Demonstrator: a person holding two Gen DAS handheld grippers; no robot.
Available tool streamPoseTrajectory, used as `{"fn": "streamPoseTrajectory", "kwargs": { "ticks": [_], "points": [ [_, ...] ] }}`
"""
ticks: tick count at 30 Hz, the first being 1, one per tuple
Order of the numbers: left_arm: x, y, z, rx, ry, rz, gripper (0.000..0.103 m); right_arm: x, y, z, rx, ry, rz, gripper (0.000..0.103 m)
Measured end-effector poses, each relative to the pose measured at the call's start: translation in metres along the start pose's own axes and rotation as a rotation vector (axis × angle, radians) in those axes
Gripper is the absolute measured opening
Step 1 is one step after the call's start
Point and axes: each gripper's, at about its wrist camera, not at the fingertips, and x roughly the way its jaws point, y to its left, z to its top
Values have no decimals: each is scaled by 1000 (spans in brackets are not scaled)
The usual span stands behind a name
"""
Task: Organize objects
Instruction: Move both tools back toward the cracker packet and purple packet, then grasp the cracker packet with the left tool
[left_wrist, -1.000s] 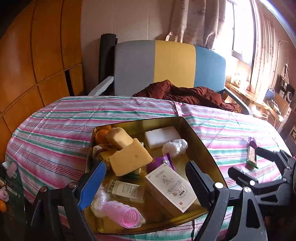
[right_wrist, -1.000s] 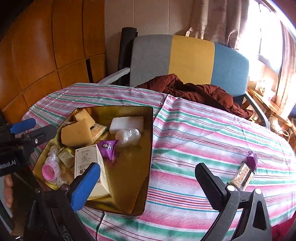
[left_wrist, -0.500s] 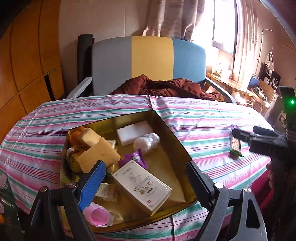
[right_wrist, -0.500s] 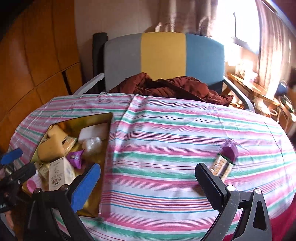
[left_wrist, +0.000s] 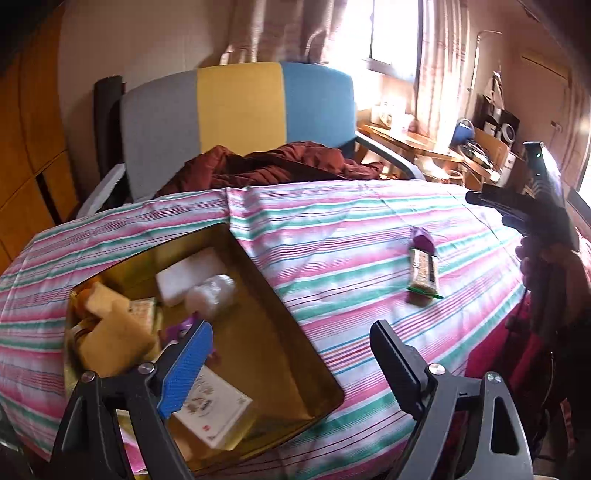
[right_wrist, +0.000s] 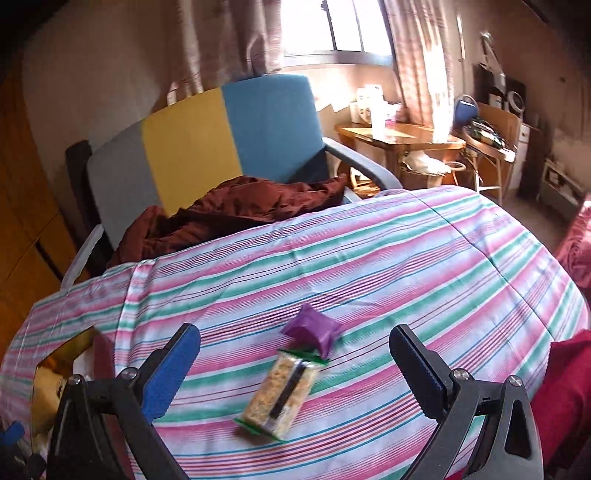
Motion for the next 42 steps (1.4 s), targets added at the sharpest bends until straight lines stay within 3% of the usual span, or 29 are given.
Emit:
{"fn": "streamPoseTrajectory", "kwargs": {
  "ticks": [5, 6, 8, 22, 30, 35, 37, 38, 42],
  "points": [
    [21, -30, 14, 49, 36, -42, 88, 28, -46, -9, 121, 45, -39, 103],
    [27, -37, 17, 63, 42, -44, 88, 34, -55, -10, 185, 82, -8, 103],
    [39, -51, 24, 88, 55, -64, 87, 33, -68, -10, 261, 71, 41, 103],
    [142, -155, 56, 235, 188, -225, 84, 42, -68, -16, 295, 133, 130, 103],
    [196, -176, 60, 271, 270, -243, 84, 47, -69, -17, 304, 150, 152, 103],
    [222, -185, 56, 287, 278, -235, 84, 50, -67, -18, 302, 168, 157, 102],
    [234, -182, 53, 275, 304, -221, 73, 52, -67, -18, 302, 176, 158, 103],
    [232, -181, 53, 283, 271, -209, 69, 53, -67, -18, 303, 178, 160, 103],
    [226, -170, 51, 252, 265, -190, 47, 54, -67, -18, 298, 188, 155, 103]
  ]
}}
